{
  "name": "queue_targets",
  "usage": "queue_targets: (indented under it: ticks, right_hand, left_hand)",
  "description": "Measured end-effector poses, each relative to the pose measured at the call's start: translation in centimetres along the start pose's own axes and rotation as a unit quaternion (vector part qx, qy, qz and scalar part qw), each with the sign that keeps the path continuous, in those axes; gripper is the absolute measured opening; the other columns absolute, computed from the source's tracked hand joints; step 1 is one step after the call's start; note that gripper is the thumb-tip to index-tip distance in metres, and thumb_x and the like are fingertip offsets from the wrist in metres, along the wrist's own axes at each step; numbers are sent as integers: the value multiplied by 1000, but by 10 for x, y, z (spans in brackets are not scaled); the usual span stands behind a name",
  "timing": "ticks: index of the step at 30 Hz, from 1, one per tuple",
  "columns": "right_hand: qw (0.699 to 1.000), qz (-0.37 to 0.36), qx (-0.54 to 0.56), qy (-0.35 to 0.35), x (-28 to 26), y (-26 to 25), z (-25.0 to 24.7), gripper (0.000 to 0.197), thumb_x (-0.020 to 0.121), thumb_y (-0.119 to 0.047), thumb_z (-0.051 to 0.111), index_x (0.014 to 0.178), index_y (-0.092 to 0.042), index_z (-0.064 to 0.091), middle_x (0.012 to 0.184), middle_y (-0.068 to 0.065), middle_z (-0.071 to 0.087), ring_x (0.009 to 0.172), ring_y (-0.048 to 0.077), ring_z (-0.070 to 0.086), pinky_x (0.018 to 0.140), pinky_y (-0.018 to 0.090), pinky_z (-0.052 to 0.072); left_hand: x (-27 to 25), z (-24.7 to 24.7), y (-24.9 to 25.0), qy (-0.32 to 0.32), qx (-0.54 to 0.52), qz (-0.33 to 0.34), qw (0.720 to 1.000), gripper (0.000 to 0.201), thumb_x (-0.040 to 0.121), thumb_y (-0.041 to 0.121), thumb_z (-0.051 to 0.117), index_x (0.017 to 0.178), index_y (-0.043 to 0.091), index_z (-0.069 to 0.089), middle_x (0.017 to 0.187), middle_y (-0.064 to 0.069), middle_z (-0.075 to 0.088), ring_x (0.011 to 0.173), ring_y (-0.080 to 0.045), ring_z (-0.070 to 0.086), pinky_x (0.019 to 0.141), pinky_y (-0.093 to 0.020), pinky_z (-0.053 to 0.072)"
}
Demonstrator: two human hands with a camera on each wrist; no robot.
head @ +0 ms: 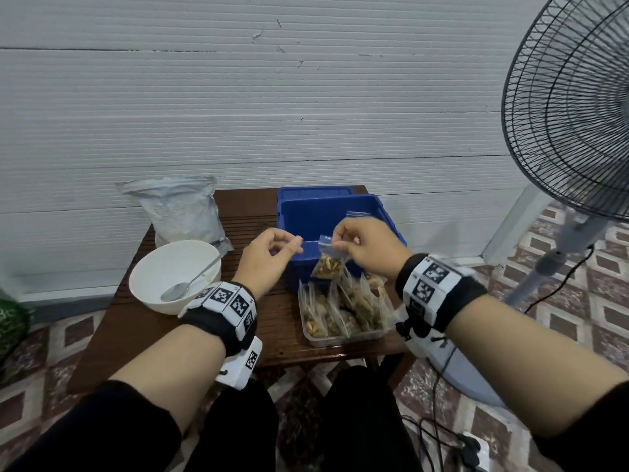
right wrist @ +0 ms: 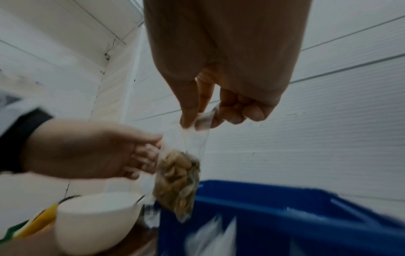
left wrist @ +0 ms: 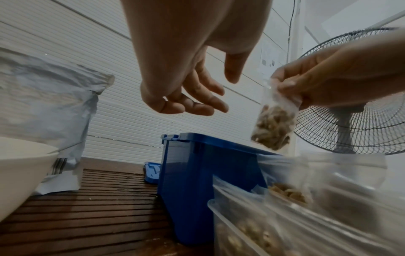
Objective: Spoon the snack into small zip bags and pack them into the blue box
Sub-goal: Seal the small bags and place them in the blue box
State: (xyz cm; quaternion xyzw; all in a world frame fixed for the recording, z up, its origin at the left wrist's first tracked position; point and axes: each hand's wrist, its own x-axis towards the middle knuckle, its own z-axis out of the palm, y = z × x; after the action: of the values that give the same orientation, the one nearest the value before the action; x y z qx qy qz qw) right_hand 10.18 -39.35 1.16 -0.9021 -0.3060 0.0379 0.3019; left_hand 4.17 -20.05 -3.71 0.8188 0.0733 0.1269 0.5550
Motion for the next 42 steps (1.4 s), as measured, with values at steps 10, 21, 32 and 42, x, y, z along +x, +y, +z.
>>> queue_targets:
  ticks: [10, 21, 32, 42]
  right_hand:
    - [985, 34, -130, -108, 71, 17, -81, 4, 86, -20, 68, 84, -21, 65, 73, -9, 61, 78, 12, 55, 63, 18, 39]
    - [923, 96, -254, -272, 144, 72, -60, 10, 81, -19, 73, 80, -25, 65, 89, -3, 67, 87, 15, 60, 75, 26, 44]
    - [876, 88, -320, -351, 168, 96, -24, 12, 81, -9, 68, 82, -21, 70, 95, 0, 71, 83, 14, 58, 74, 28, 47]
    - [854, 55, -411, -315, 162, 100, -11, 9, 86, -21, 62, 89, -13, 65, 92, 8, 62, 86, 27, 60, 68, 30, 46]
  left_hand:
    - [60, -10, -13, 48, 114, -39, 992, 20, 96, 27, 57, 111, 16, 65, 107, 5, 62, 94, -9, 54, 79, -19, 36]
    - [138, -7, -44, 5, 157, -43, 987, 47, 92, 34, 63, 137, 23, 52, 130, 2, 51, 111, -15, 50, 90, -24, 37]
    - [164, 5, -61, -9, 116, -71, 991, 57, 90, 26, 66, 143, 25, 44, 143, 1, 47, 125, -18, 47, 93, -23, 37]
    - [160, 8, -61, 6, 84, -73, 994, 57, 90, 23, 66, 143, 25, 44, 140, -1, 51, 117, -13, 49, 92, -24, 41]
